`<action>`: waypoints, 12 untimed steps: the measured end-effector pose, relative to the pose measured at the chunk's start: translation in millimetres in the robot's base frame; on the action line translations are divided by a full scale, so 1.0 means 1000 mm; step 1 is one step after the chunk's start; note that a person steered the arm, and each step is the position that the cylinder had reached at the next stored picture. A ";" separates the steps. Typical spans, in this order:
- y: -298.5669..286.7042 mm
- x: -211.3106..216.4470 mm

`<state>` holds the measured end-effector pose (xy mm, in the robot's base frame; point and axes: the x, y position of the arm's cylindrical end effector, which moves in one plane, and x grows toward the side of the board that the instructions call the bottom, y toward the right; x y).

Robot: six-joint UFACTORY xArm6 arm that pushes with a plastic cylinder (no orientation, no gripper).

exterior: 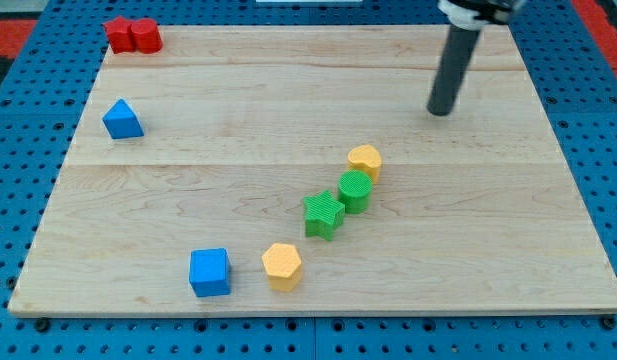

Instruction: Place the blue triangle vertically to the top side of the yellow hexagon

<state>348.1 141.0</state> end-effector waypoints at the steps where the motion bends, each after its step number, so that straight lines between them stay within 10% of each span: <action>1: -0.081 -0.001; 6: -0.422 0.011; 9: -0.214 0.039; 12: -0.170 0.030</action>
